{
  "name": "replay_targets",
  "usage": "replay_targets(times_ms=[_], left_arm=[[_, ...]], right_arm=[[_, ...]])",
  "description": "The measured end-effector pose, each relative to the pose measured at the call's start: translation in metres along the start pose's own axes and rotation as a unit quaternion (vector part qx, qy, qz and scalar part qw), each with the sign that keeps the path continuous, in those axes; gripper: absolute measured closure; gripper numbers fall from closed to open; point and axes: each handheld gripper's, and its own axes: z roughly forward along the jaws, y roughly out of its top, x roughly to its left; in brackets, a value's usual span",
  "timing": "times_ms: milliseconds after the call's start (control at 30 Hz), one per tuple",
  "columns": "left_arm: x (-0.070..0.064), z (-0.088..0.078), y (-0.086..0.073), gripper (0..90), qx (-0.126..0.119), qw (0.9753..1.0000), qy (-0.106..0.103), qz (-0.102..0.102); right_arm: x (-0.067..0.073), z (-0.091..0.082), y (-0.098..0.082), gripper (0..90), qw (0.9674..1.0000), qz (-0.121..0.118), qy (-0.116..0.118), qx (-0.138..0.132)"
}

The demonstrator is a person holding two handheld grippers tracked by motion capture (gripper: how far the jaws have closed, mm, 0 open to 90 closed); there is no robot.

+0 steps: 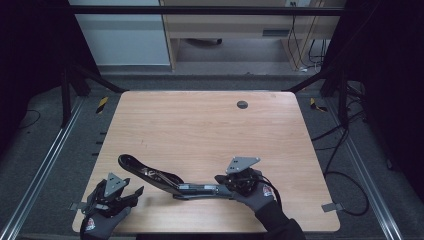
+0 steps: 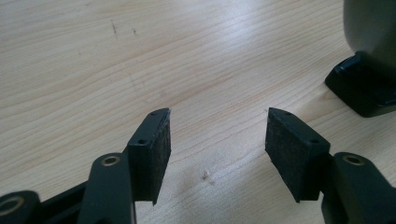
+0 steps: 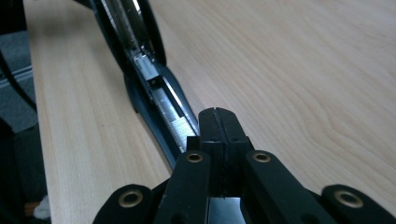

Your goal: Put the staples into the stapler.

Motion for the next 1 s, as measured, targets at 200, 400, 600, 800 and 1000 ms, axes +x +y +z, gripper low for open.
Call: replay_targets(times_ms=[200,400,600,800,1000], left_arm=[[0.0,-0.005,0.001,39.1,-0.02,0.9996,-0.017,-0.009],[-0.001,-0.01,0.003,36.4,-0.038,0.9987,-0.033,-0.011],[0.0,-0.014,0.005,33.3,-0.052,0.9977,-0.042,-0.009],[-0.003,-0.018,0.007,31.1,-0.064,0.9964,-0.056,-0.007],[-0.004,-0.024,0.01,30.1,-0.076,0.9951,-0.062,-0.008]], right_arm=[[-0.008,-0.016,-0.007,83.6,0.9987,0.023,-0.04,-0.023],[-0.025,-0.035,-0.025,75.4,0.9928,0.06,-0.095,-0.041],[-0.04,-0.048,-0.043,65.1,0.9825,0.094,-0.154,-0.046],[-0.049,-0.06,-0.059,55.1,0.973,0.118,-0.193,-0.045],[-0.052,-0.069,-0.075,50.9,0.9657,0.137,-0.217,-0.039]])
